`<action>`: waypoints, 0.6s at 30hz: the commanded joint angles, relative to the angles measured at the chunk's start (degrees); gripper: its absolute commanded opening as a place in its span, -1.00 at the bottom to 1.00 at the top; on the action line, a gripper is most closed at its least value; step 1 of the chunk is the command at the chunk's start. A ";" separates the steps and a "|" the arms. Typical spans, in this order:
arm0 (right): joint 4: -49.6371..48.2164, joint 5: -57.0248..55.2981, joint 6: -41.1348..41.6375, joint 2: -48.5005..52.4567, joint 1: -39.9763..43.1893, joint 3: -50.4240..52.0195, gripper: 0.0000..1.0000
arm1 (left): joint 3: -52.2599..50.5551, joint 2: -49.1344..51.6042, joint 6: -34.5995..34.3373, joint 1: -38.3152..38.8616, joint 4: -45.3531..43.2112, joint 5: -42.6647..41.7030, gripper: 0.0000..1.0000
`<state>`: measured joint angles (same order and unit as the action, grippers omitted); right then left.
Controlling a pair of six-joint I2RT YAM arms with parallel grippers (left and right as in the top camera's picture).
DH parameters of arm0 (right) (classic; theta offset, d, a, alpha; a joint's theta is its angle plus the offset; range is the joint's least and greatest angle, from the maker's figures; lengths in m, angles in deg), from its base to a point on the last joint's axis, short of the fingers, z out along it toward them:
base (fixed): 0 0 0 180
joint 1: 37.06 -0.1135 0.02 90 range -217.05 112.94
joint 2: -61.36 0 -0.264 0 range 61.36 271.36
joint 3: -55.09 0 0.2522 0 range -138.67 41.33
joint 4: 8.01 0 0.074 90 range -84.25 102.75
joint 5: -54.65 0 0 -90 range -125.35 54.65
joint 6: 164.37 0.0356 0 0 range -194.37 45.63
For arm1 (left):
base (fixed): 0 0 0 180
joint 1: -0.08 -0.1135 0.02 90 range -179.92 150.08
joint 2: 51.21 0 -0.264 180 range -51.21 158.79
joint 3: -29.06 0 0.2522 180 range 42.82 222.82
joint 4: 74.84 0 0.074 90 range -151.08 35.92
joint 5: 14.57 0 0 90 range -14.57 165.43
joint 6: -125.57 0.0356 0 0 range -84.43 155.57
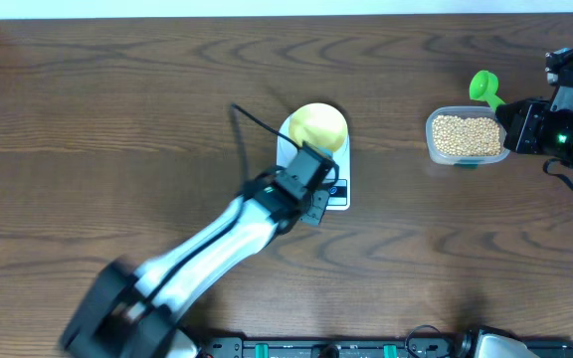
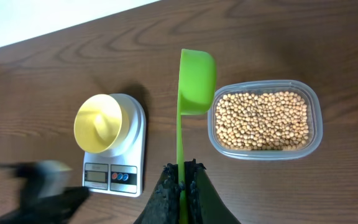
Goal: Scoop item into bowl and weigh 50g on scale
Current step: 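Retract the left gripper back to the left side of the table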
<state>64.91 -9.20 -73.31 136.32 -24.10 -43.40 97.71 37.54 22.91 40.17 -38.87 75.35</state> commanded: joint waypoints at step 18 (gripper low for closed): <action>2.12 0.33 -3.32 0.04 0.09 0.22 -0.97 | 0.44 -42.69 -1.57 -17.35 14.97 19.63 0.17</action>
<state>67.42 -9.22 -74.95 136.35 -24.10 -43.31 97.80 -4.90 21.62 25.86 -25.07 88.14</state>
